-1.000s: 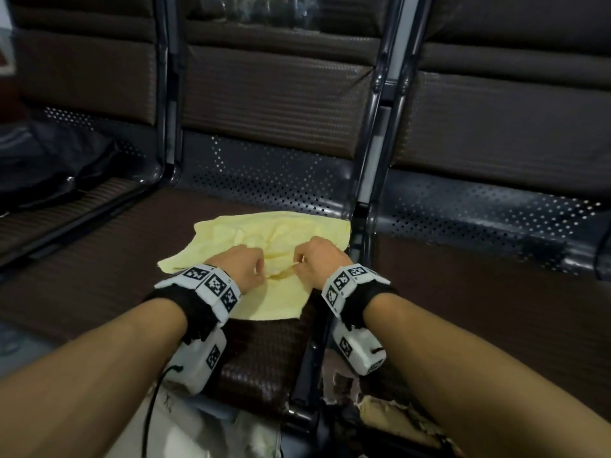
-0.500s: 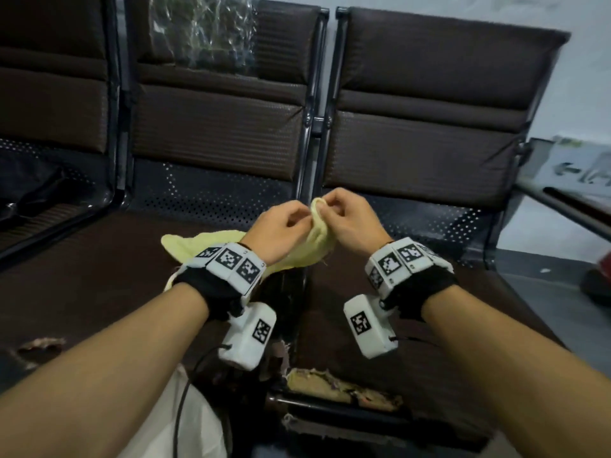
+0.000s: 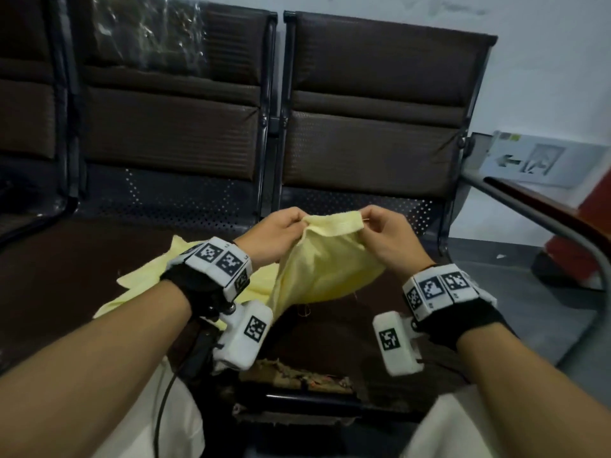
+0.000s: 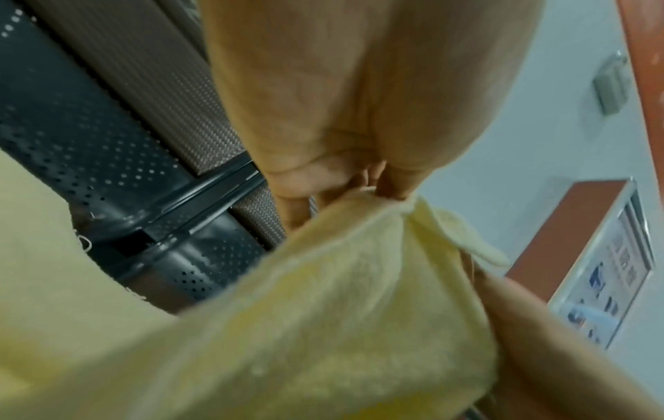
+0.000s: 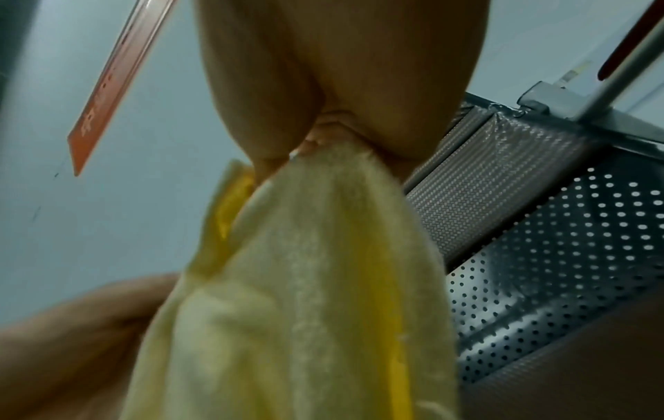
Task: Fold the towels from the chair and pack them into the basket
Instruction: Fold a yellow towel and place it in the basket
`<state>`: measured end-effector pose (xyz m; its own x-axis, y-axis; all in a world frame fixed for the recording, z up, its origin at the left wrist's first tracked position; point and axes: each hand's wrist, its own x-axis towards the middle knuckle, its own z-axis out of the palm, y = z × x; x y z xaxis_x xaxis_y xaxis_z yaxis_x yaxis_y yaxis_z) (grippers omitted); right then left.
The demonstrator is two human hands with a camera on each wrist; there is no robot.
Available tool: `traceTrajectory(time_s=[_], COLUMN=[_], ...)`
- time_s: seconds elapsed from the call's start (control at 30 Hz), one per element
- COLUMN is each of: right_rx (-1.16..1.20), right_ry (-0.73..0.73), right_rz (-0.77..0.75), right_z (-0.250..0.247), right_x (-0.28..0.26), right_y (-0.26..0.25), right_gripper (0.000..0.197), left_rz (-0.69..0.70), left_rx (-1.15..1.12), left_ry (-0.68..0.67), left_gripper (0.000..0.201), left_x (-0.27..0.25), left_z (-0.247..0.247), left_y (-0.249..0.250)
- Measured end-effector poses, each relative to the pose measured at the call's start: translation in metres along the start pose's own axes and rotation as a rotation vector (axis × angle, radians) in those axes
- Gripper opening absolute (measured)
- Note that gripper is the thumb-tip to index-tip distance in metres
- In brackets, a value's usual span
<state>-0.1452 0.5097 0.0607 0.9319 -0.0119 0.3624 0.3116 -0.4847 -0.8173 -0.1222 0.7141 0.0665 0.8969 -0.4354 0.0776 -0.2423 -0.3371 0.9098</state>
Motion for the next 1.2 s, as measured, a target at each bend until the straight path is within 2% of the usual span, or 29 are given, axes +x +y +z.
traceTrajectory(time_s=[0.07, 0.13, 0.2, 0.27, 0.37, 0.47, 0.53, 0.6, 0.7, 0.83, 0.9, 0.97, 1.07, 1.13, 1.2], right_rx=[-0.006, -0.040, -0.146, -0.163, -0.062, -0.033, -0.024, -0.012, 0.027, 0.066, -0.083, -0.341, -0.576, -0.481, -0.219], right_ry=[-0.174, -0.357, -0.438, -0.420, -0.366, -0.347, -0.317, -0.279, -0.195, -0.209, -0.280, -0.345, -0.396, -0.311, -0.242], right_rz=[-0.006, 0.050, 0.100, 0.125, 0.097, -0.003, -0.038, -0.053, -0.039, 0.012, 0.010, 0.012, 0.109, 0.265, 0.398], right_z=[-0.003, -0.004, -0.004, -0.007, -0.011, -0.006, -0.001, 0.004, 0.008, 0.002, 0.005, 0.015, 0.026, 0.023, 0.017], right_x=[-0.004, -0.008, -0.007, -0.004, -0.003, -0.004, -0.003, -0.002, -0.004, -0.005, -0.004, -0.003, -0.002, 0.003, 0.006], right_y=[0.002, 0.007, 0.015, 0.021, 0.017, 0.005, 0.000, -0.004, -0.007, -0.005, 0.002, 0.011, 0.027, 0.036, 0.039], right_gripper=[0.012, 0.015, 0.018, 0.019, 0.009, 0.015, 0.020, 0.014, 0.009, 0.028, 0.024, 0.016, 0.018, 0.023, 0.026], left_rz=[-0.003, 0.005, -0.014, -0.041, -0.038, -0.057, -0.040, 0.008, 0.034, 0.047, 0.072, 0.089, 0.108, 0.122, 0.131], left_rx=[-0.066, -0.134, -0.211, -0.233, 0.013, 0.126, 0.116, 0.083, 0.003, -0.300, -0.420, -0.533, -0.632, -0.696, -0.735], left_ry=[0.052, 0.121, 0.161, 0.132, 0.016, -0.147, -0.211, -0.230, -0.143, -0.048, 0.012, 0.088, 0.234, 0.310, 0.364], left_gripper=[0.020, 0.023, 0.024, 0.024, 0.057, 0.072, 0.065, 0.045, 0.024, 0.030, 0.033, 0.031, 0.028, 0.029, 0.033], left_x=[0.004, 0.008, 0.011, 0.013, 0.017, 0.017, 0.016, 0.013, 0.007, -0.001, -0.003, -0.007, -0.012, -0.017, -0.020], left_z=[0.002, 0.001, -0.002, -0.006, -0.008, 0.000, 0.005, 0.006, 0.003, -0.005, -0.009, -0.015, -0.028, -0.038, -0.047], left_y=[0.004, 0.006, 0.008, 0.005, -0.003, -0.006, -0.007, -0.007, -0.002, 0.008, 0.014, 0.021, 0.027, 0.027, 0.025])
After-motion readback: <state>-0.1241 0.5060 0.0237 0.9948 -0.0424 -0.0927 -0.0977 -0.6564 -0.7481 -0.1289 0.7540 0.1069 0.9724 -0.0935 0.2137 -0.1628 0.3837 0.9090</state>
